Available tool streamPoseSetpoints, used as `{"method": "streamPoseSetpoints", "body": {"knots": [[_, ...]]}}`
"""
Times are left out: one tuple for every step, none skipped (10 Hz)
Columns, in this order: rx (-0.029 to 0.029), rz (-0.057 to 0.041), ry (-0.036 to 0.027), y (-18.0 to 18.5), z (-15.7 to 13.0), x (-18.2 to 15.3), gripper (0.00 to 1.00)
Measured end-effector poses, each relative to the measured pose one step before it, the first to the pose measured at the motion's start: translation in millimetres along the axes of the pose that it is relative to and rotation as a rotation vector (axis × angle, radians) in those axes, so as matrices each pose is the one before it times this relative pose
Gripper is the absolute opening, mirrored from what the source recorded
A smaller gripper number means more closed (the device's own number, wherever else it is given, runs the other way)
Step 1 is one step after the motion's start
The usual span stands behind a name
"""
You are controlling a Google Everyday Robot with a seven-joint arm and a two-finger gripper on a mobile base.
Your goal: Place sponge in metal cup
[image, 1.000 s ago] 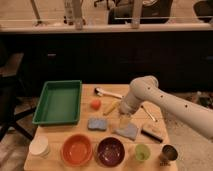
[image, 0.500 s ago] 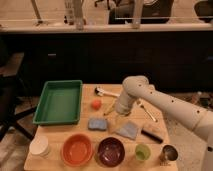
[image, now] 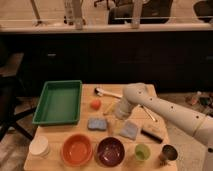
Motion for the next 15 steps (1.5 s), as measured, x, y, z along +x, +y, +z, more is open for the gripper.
{"method": "streamPoseSetpoints", "body": {"knots": [[-0.0058,-0.00452,0.00032,-0.83,4.55,-1.47,0.8],[-0.00217,-0.00056,-0.0003,-1.22,2.03,0.28,0.8],[-0.00269,-0.00144,0.00172,-1.53,1.45,1.22,0.8],[-0.00211,-0.00298,0.00382,-0.7,1.14,0.49,0.8],[0.00214,-0.00394,0.0023,-1.74,0.91,-1.42,0.8],[0.00494,-0.00077,0.0054,-1.57,1.86,-1.93,0.8],[0.0087,0.00031,0.007,-2.5,2.5,-4.69,0.8],[0.01161,0.00022,0.00925,-2.33,2.97,-5.7,0.8],[0.01608,0.00465,0.0077,-1.86,2.51,-5.37,0.8],[0.01833,0.01071,0.0068,-1.16,1.25,-2.84,0.8],[0.0141,0.01297,0.00664,-0.8,1.44,-1.42,0.8],[0.00883,0.01119,0.00362,-0.64,2.24,-2.44,0.8],[0.00487,0.00811,0.00351,-0.94,2.8,-3.26,0.8],[-0.00147,0.00329,0.00099,-0.45,2.68,-2.27,0.8],[-0.00724,0.00288,0.00251,0.22,3.68,-1.06,0.8]]}}
